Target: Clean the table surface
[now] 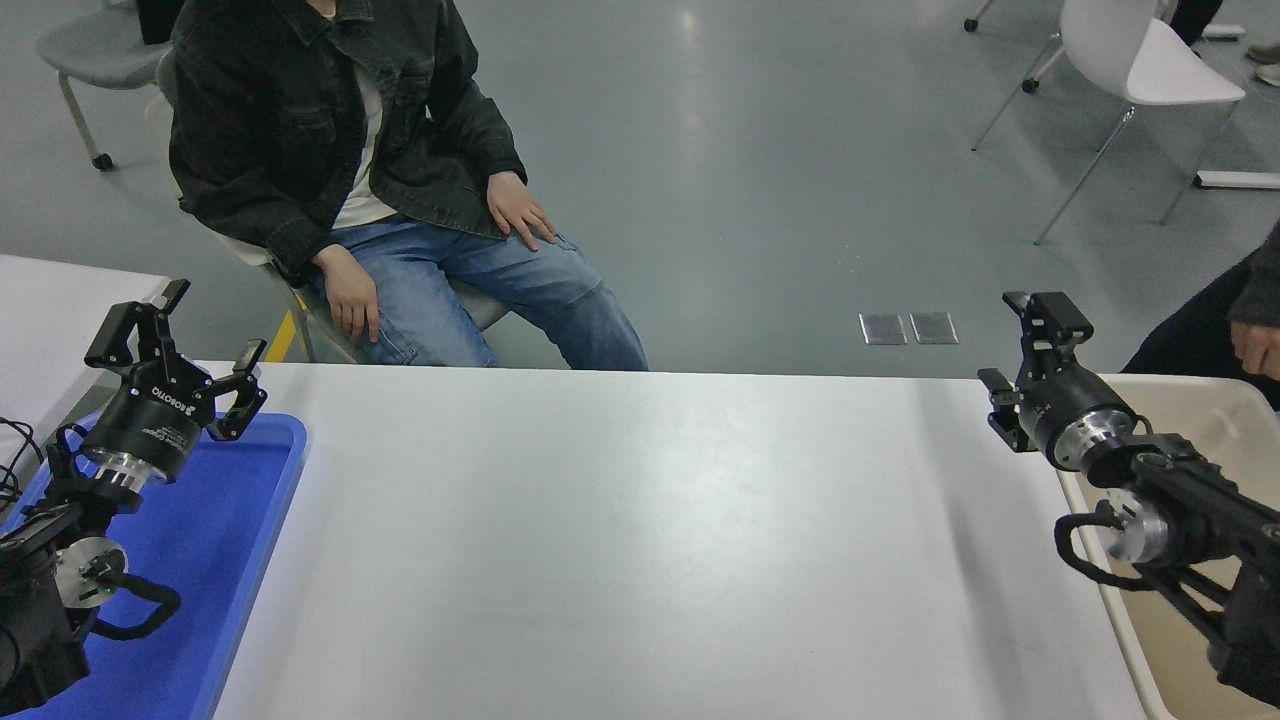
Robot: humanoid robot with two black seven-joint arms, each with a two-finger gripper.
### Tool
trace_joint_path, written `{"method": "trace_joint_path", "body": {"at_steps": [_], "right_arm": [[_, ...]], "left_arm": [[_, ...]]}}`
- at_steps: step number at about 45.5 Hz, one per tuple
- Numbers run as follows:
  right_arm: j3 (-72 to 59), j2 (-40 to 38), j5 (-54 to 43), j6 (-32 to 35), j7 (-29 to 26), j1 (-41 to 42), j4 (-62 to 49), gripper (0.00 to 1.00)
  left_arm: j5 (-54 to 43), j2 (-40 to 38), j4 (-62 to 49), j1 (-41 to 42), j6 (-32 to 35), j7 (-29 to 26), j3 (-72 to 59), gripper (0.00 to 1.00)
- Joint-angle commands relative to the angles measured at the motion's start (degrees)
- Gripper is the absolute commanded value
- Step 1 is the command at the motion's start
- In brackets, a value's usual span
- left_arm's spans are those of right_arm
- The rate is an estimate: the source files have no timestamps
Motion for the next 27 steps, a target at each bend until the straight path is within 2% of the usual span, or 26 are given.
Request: {"method": "trace_joint_path", "body": {"at_steps": [1,9,27], "right_arm": [[4.34,8.17,0.32,-0.33,4.18,-2.51,-2.02,1.00],[4.25,9.31,0.32,-0.33,7.70,-2.95,-5.63,1.00],[3.63,9.40,0.32,-0.24,9.29,-4.01,-6.33,1.00]], "left_arm": [[0.01,0.00,0.05,0.00,0.00,0.00,0.00,1.00],[0.01,0.00,0.05,0.00,0.00,0.00,0.00,1.00],[0.01,0.00,-0.03,0.00,0.00,0.00,0.00,1.00]]}}
